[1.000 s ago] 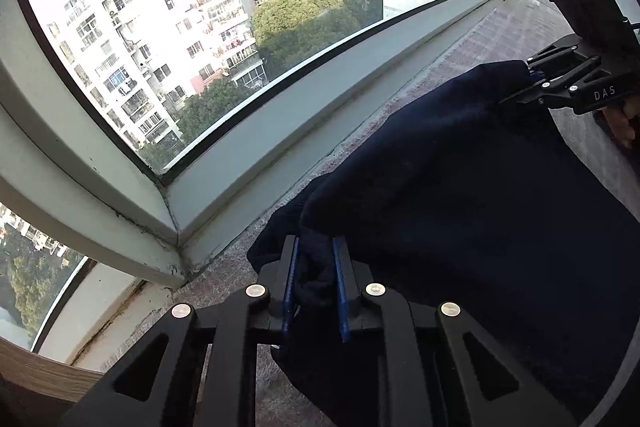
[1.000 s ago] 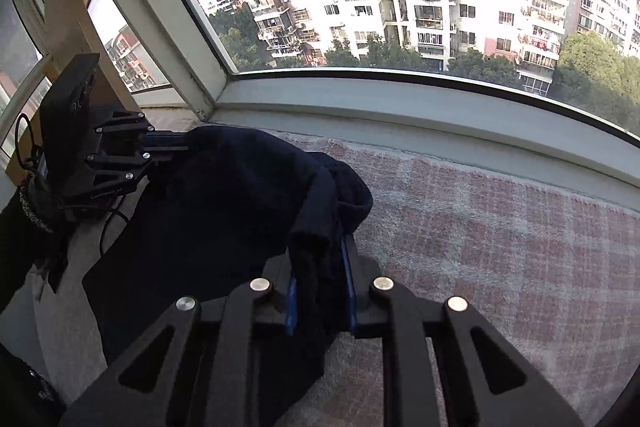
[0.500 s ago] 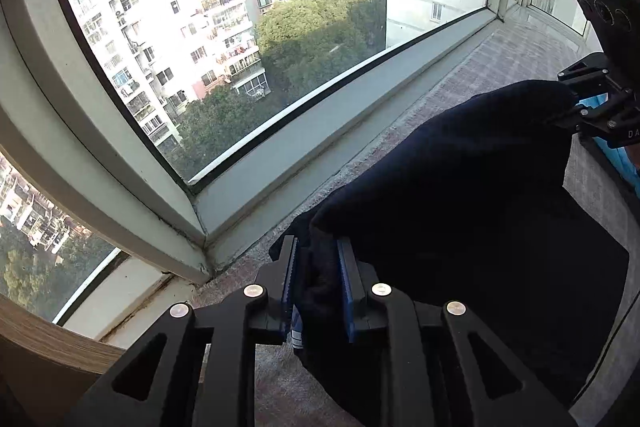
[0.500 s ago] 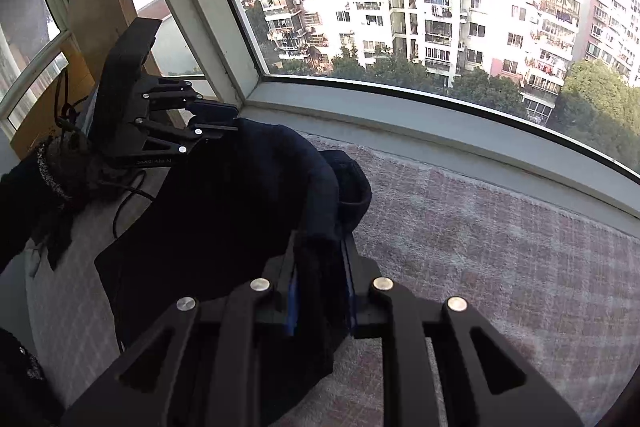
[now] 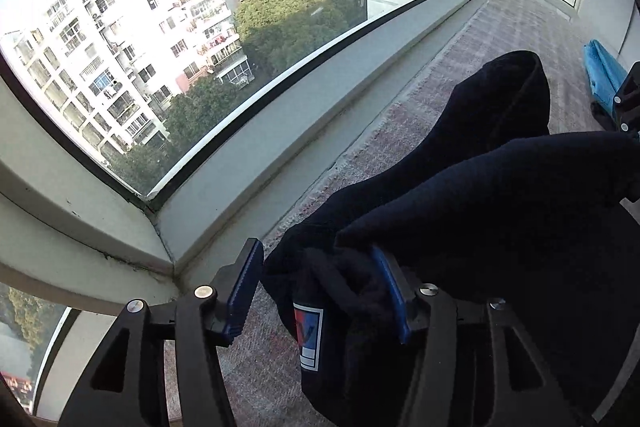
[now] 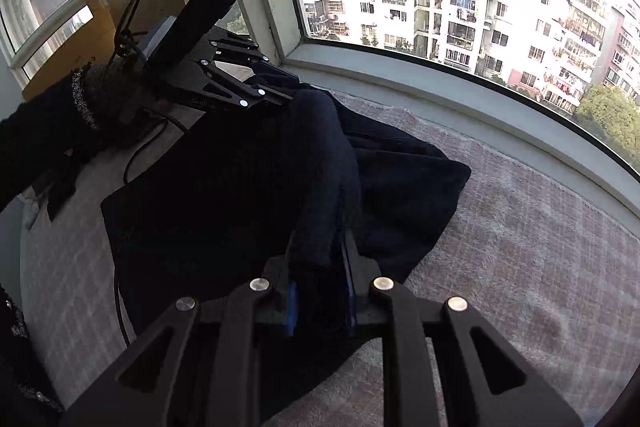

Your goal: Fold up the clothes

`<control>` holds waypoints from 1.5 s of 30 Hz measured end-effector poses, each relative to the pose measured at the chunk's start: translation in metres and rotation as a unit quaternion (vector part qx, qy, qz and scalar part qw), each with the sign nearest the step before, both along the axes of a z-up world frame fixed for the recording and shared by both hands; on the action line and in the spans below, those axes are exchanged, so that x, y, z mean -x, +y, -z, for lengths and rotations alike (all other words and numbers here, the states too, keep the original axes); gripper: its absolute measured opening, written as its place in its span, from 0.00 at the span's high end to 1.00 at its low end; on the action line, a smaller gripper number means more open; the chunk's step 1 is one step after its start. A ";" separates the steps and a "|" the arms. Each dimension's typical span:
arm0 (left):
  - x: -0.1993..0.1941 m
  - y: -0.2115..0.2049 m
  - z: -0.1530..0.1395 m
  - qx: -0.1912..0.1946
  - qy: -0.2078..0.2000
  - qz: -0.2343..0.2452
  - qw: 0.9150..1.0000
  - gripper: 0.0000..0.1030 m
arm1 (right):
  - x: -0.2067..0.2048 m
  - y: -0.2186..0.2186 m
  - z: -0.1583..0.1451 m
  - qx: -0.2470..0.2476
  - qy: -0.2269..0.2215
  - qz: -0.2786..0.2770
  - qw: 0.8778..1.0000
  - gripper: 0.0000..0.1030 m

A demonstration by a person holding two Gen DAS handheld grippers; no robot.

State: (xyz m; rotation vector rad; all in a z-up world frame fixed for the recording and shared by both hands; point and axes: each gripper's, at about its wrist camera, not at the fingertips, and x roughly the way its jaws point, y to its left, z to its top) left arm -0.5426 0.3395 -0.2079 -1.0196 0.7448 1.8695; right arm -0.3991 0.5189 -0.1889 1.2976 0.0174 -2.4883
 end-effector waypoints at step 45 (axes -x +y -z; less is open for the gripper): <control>0.019 0.001 0.005 -0.011 -0.084 -0.055 0.995 0.75 | 0.089 0.041 0.028 0.005 -0.093 0.035 0.995 0.83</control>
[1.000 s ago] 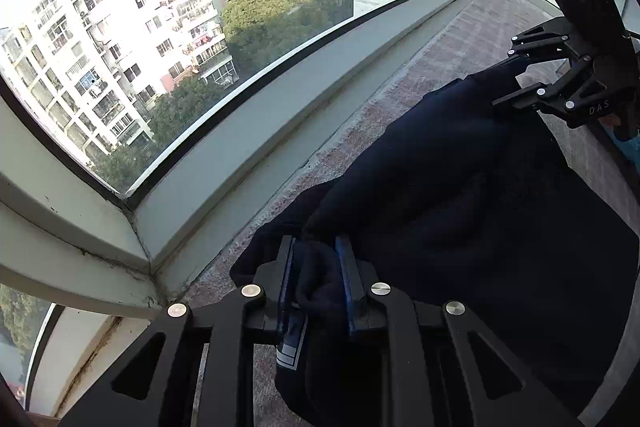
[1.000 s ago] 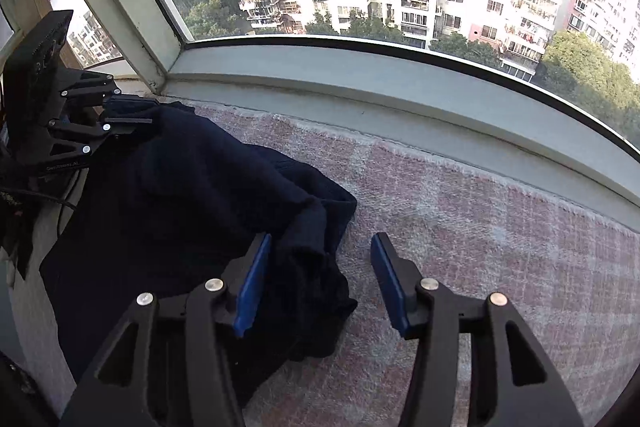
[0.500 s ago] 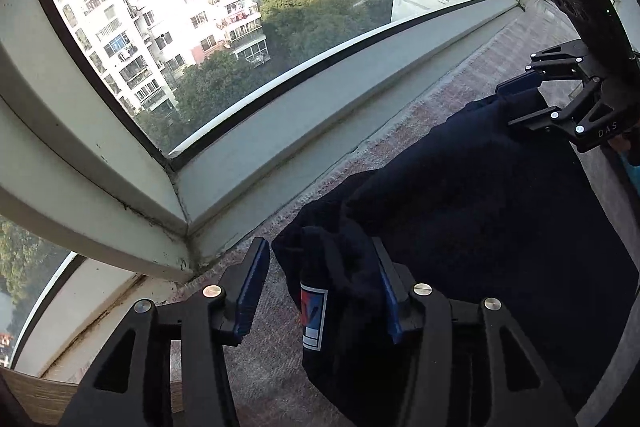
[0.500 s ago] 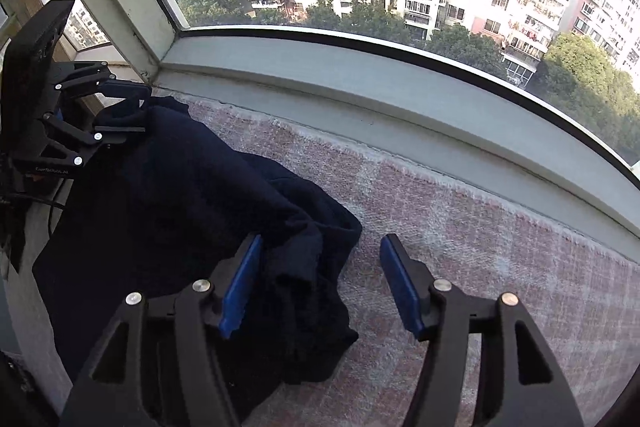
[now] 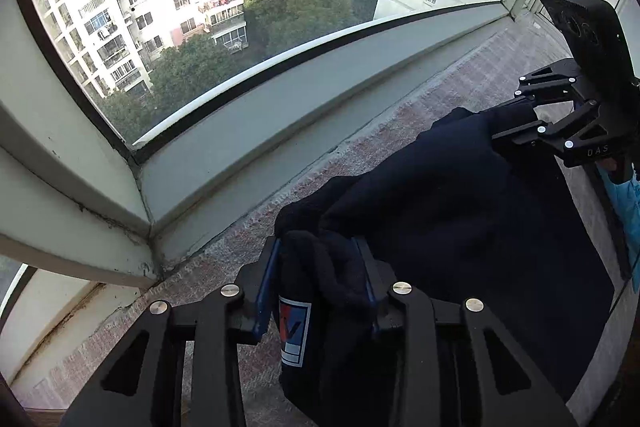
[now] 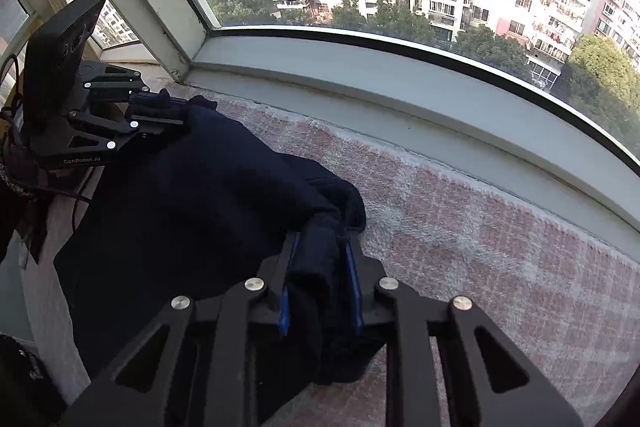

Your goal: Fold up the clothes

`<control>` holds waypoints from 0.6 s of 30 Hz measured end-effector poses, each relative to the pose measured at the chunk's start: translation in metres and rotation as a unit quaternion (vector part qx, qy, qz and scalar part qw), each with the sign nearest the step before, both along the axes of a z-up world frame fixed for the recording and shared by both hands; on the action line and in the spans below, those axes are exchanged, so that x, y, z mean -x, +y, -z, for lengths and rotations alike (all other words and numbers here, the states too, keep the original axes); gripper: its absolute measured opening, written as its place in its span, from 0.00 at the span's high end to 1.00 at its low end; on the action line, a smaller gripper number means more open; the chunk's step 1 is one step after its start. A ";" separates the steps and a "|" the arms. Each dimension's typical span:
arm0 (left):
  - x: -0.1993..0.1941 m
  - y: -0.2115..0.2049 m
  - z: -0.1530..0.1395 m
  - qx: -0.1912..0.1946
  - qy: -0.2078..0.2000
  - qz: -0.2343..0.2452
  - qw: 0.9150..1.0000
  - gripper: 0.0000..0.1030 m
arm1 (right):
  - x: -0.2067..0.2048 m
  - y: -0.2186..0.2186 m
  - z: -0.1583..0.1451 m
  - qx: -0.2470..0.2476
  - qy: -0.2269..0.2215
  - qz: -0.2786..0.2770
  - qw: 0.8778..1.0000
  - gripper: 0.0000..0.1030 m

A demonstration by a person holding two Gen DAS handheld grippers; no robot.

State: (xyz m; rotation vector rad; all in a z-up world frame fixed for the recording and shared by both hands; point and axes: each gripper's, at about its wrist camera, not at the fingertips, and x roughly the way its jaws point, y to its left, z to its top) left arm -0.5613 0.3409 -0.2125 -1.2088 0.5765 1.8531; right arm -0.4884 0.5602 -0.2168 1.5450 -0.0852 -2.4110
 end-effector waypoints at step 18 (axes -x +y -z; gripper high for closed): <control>-0.123 -0.094 -0.157 -0.090 0.085 0.035 0.992 0.87 | -0.179 -0.056 -0.162 0.023 0.169 -0.007 0.985 0.87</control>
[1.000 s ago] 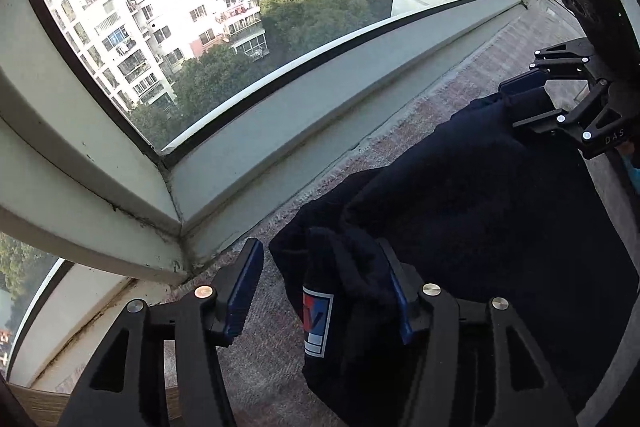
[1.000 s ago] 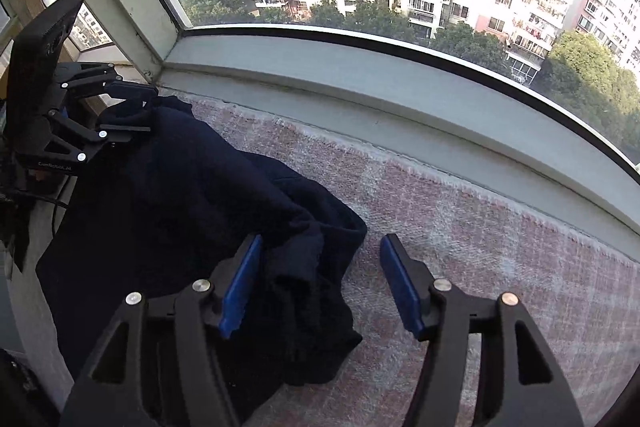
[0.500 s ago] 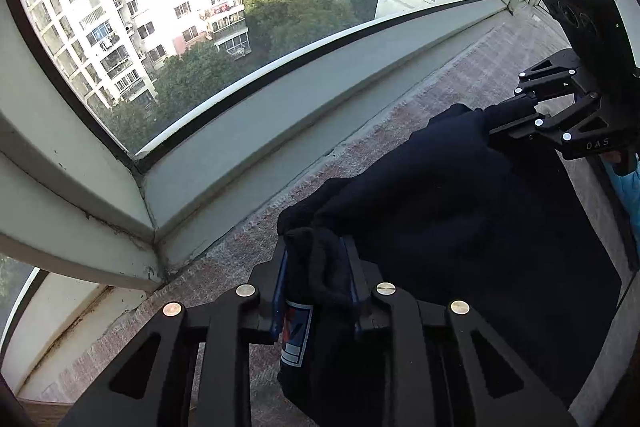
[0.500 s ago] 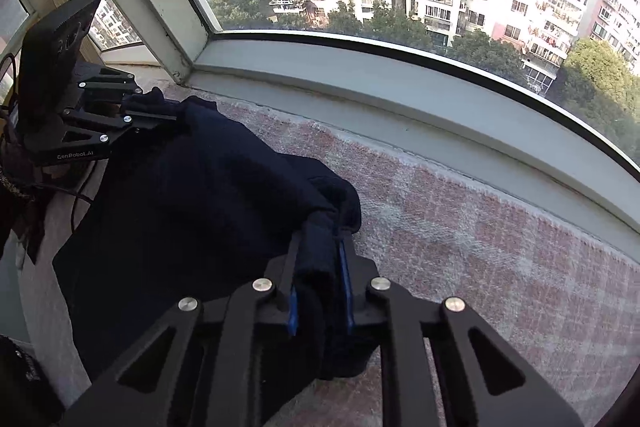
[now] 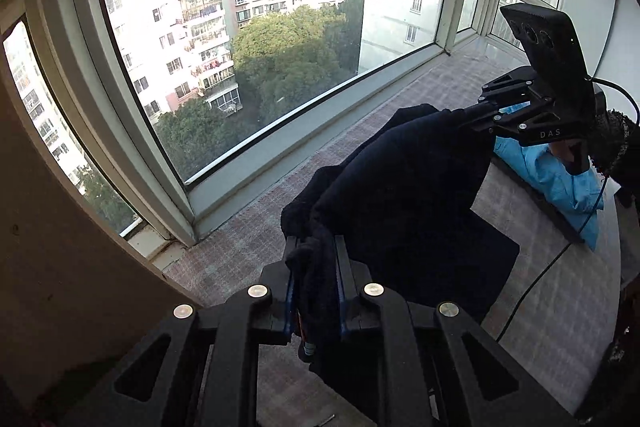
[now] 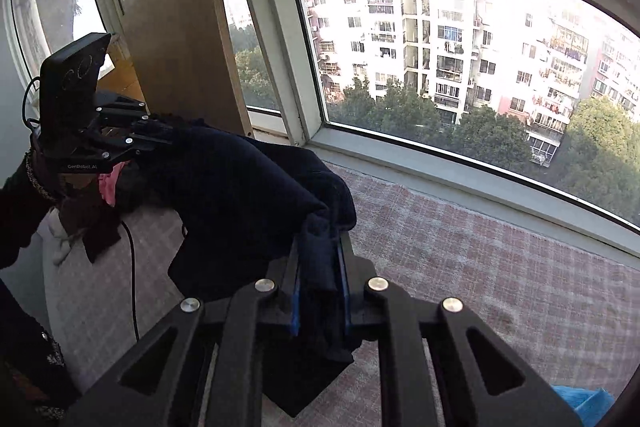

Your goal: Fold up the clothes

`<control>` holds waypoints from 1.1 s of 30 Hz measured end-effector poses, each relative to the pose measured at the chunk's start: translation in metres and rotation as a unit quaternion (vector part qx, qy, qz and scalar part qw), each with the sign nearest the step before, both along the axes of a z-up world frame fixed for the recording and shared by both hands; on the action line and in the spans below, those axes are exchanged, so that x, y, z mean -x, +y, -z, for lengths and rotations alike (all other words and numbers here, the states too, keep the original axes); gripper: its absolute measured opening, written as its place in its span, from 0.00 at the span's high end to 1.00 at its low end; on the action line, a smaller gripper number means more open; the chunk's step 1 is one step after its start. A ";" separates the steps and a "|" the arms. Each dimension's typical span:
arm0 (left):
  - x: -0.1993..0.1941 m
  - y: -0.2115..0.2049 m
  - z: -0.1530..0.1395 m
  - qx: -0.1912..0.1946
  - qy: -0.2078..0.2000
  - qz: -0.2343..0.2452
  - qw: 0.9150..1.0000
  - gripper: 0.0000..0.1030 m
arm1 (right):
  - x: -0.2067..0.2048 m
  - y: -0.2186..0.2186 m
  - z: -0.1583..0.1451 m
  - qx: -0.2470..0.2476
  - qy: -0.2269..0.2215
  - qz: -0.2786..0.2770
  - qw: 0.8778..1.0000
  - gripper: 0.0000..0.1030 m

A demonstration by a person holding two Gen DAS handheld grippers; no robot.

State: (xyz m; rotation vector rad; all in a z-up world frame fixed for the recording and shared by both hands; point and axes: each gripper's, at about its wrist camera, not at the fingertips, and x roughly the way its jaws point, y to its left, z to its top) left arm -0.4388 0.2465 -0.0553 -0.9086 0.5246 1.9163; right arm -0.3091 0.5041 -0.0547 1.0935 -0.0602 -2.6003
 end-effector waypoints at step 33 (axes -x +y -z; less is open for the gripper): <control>-0.351 -0.158 0.105 0.048 -0.144 0.039 0.988 0.86 | -0.341 -0.205 0.165 -0.193 -0.142 -0.081 0.967 0.78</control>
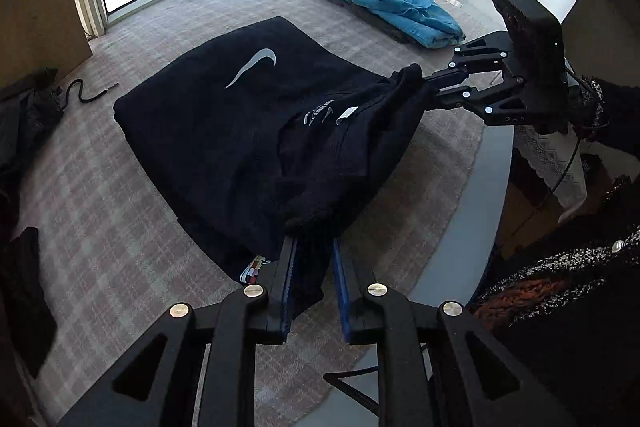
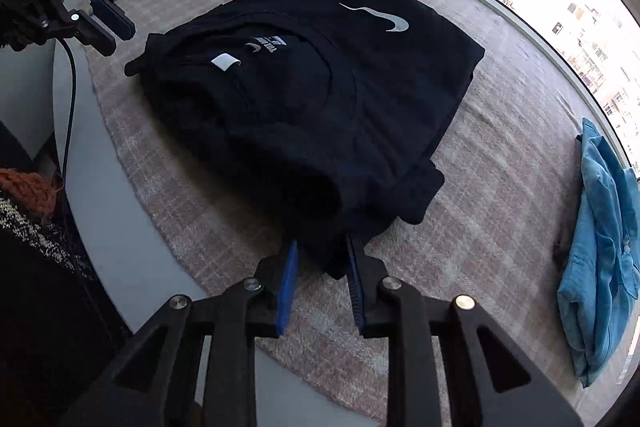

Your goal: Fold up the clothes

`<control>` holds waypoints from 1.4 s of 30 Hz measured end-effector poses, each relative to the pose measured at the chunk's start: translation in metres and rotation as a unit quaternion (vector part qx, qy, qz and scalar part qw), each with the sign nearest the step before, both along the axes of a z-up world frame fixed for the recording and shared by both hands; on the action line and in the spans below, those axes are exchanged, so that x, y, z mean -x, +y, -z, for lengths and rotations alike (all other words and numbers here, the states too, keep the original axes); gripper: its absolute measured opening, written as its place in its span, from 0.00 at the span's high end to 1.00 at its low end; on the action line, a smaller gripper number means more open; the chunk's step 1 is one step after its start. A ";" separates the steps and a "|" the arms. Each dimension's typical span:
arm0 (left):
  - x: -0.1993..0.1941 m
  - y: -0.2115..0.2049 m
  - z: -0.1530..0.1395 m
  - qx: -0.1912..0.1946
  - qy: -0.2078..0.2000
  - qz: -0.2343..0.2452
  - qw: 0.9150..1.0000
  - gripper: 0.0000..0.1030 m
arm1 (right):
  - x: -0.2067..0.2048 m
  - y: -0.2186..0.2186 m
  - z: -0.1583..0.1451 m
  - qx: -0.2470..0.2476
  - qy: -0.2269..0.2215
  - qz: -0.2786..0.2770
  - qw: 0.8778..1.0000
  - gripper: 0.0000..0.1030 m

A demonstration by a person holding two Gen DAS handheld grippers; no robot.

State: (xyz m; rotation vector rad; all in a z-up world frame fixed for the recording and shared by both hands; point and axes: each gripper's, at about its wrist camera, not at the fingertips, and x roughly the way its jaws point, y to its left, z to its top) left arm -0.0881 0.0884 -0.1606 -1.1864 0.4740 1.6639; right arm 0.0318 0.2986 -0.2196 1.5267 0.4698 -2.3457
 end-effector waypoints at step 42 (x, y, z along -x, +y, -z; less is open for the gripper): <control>0.246 0.006 0.036 -0.030 -0.051 -0.084 0.995 0.53 | 0.224 0.167 -0.003 0.269 -0.035 0.145 0.952 0.48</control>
